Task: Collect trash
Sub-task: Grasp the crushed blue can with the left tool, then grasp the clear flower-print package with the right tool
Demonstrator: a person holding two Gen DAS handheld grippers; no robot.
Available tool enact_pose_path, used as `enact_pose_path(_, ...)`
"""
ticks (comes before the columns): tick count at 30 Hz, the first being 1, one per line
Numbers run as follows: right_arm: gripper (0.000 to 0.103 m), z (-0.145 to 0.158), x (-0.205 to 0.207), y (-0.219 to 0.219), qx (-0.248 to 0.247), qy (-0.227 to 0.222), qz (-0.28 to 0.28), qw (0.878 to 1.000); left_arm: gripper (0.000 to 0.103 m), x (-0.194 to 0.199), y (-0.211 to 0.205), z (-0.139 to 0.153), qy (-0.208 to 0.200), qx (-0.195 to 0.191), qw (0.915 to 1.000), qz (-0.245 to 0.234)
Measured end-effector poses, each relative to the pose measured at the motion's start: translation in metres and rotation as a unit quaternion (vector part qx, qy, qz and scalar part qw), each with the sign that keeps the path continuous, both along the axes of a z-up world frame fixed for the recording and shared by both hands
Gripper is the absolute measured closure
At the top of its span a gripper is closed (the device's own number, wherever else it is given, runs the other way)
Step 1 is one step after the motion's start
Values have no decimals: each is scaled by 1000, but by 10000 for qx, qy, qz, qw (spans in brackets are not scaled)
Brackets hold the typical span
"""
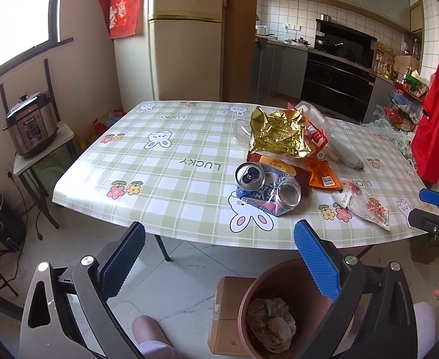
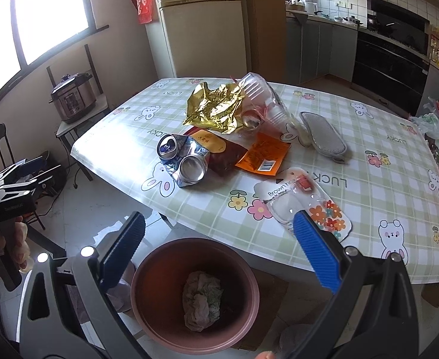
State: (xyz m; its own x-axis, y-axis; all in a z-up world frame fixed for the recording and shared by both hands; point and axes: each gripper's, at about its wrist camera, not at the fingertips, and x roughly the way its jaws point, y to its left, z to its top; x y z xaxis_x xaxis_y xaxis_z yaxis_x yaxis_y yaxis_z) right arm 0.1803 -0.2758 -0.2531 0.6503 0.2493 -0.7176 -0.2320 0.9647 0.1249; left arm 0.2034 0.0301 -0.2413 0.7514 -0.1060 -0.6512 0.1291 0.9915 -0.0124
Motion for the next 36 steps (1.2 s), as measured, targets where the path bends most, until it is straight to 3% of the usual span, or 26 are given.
enact_pose_path(8, 5, -20, 34, -28, 115, 57, -277, 9995, 6, 85, -41, -31, 229, 126, 9974, -672)
enact_pose_path(11, 5, -26, 45, -35, 113, 72, -315, 9994, 6, 117, -52, -47, 422, 2, 9957, -819)
enact_pose_path(18, 6, -43, 69, -42, -69, 259, -307, 9992, 6, 172, -55, -86, 808, -148, 9951, -556)
enact_pose_path(27, 6, -62, 83, -44, -82, 430, -251, 9987, 7, 204, -55, -113, 1164, -310, 9919, -413)
enact_pose_path(31, 6, -67, 82, -43, -52, 507, -186, 9985, 22, 213, -54, -117, 1276, -416, 9899, -456)
enact_pose_path(34, 6, -73, 80, -41, -173, 579, -129, 9981, 46, 210, -56, -114, 1217, -450, 9895, -633)
enact_pose_path(36, 6, -75, 79, -43, -160, 621, -142, 9978, 50, 205, -61, -109, 1172, -322, 9903, -668)
